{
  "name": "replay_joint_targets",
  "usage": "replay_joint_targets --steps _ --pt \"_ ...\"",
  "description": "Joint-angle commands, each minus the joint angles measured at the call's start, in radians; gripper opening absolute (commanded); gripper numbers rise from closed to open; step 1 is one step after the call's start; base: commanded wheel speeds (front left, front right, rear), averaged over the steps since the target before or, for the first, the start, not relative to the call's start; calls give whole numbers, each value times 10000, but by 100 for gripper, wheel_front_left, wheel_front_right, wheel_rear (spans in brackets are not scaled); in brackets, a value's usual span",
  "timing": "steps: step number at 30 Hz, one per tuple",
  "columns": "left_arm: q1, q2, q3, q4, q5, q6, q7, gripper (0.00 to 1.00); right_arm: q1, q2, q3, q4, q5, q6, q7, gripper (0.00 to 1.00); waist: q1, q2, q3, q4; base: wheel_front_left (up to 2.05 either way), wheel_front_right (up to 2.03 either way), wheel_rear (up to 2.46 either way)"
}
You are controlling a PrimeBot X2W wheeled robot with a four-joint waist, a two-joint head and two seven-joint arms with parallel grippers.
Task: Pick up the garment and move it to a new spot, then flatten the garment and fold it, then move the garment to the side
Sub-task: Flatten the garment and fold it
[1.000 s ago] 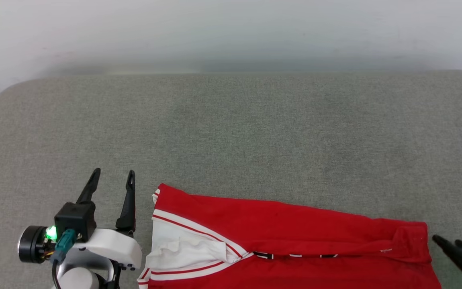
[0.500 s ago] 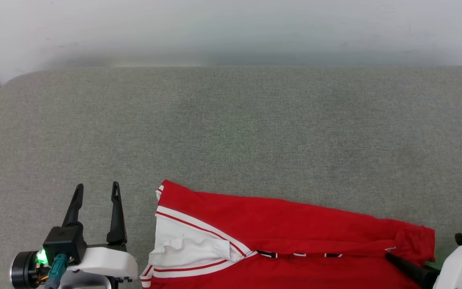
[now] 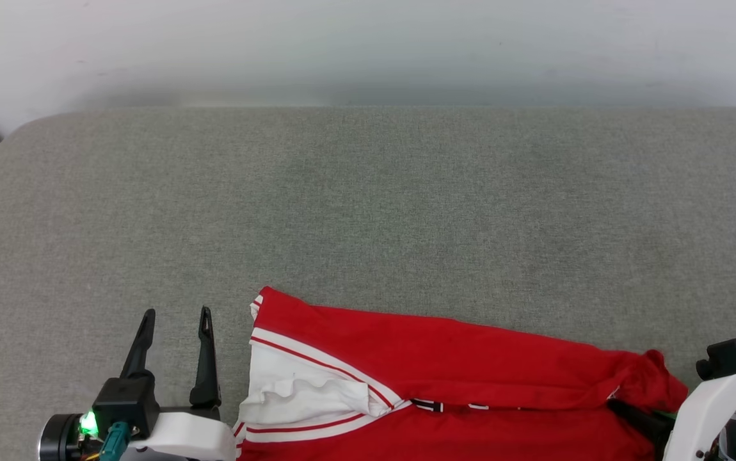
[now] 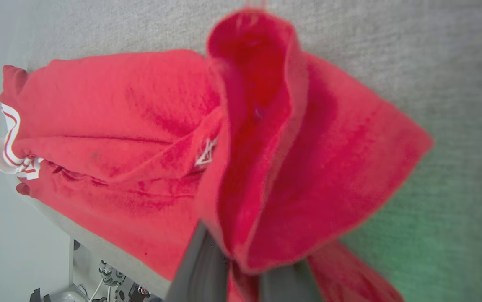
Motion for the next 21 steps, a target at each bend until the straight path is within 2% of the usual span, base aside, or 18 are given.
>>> replay_joint_targets --steps 1,7,16,21 --pt "115 -90 52 6 109 -70 -21 100 17 58 219 156 -26 -14 3 0 0 0 -29 -12 0 0 0" --pt "289 -289 273 -44 334 -250 -22 100 -147 -445 265 -1 89 -17 -291 0 0 0 -178 -85 0 0 0" --pt "430 -431 427 -266 567 -347 -22 100 -110 -1913 -314 214 39 -15 -426 0 0 0 -431 -135 0 0 0" --pt "519 -481 469 -302 581 -375 -22 100 4 -2469 -727 439 196 -12 -375 0 0 0 -570 -147 0 0 0"
